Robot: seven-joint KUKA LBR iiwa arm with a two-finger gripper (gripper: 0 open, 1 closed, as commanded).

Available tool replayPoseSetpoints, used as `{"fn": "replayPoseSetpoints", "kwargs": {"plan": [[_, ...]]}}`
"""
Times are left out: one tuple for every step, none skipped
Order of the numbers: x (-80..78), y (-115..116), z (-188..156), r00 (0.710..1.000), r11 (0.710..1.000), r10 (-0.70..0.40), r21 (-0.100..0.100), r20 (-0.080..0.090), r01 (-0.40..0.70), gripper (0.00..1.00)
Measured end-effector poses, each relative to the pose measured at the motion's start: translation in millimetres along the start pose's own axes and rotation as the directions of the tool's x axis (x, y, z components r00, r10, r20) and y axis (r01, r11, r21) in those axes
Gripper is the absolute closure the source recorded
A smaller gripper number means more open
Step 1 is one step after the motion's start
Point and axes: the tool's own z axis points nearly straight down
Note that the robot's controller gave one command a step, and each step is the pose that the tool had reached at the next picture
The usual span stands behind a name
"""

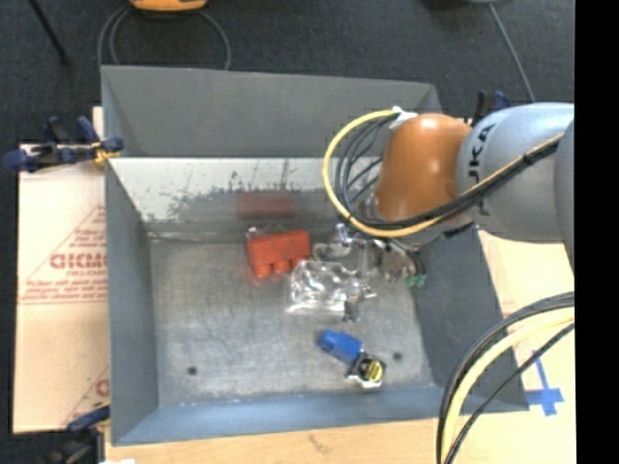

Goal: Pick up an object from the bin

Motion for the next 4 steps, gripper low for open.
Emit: {"fn": "replayPoseSetpoints", "kwargs": {"plan": [[-7.5, -2, 19, 0.997, 0.997, 0.078, -0.007, 0.016, -0.078, 0.00], [-5.9, 6, 19, 0.984, 0.985, 0.175, -0.001, 0.017, -0.175, 0.00], [-8.1, 5, 17, 0.984, 0.984, 0.175, -0.001, 0.028, -0.176, 1.00], [-9.9, 4, -9, 0.985, 0.985, 0.175, -0.001, -0.001, -0.175, 1.00]]}}
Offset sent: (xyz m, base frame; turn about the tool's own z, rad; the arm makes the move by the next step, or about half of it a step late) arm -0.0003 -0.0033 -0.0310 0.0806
